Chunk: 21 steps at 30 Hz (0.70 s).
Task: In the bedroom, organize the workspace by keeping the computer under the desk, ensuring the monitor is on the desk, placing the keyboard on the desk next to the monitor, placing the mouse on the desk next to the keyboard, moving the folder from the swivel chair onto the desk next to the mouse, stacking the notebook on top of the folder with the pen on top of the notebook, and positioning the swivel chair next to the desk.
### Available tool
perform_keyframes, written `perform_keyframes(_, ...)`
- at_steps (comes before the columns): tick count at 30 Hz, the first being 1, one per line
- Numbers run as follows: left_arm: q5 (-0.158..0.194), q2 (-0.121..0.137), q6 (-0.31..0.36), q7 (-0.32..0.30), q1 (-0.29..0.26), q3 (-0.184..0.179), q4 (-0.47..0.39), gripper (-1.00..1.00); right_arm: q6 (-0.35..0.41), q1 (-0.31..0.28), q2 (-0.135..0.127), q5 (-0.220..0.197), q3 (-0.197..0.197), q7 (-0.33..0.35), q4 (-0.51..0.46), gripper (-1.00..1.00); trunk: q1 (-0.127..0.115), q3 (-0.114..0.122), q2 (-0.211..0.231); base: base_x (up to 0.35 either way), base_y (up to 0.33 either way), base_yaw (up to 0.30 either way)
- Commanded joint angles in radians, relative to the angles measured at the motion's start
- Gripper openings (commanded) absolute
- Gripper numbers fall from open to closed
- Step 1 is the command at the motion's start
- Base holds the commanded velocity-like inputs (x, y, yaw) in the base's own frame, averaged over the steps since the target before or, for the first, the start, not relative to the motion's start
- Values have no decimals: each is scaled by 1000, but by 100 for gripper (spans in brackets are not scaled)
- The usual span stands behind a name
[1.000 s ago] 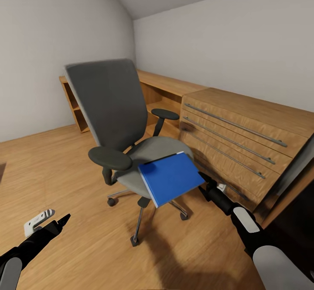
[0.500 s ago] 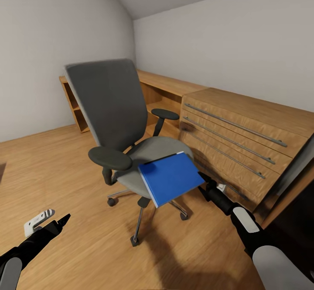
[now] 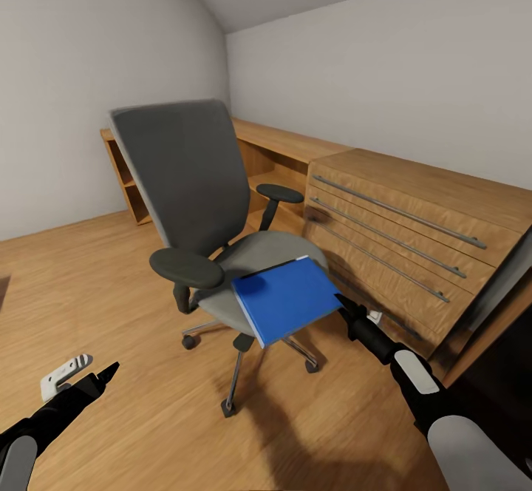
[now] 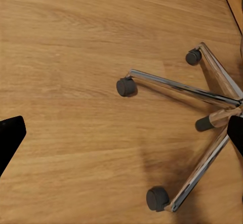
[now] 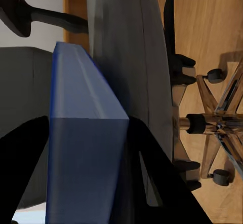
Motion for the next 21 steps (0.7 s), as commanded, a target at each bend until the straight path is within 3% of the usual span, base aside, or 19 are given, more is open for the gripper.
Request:
perform_keyframes(1, 0, 0, 6, -5, -1, 2, 0, 100, 8, 0, 0, -4, -2, 0, 1, -100, 0, -1, 0, 0, 0, 0)
perform_keyframes(5, 0, 0, 6, -5, -1, 3, -1, 100, 8, 0, 0, -4, -2, 0, 1, -100, 0, -1, 0, 0, 0, 0)
perform_keyframes(21, 0, -1, 6, -3, -1, 5, -1, 100, 8, 0, -1, -4, -5, 1, 1, -100, -7, 61, 3, 0, 0, 0)
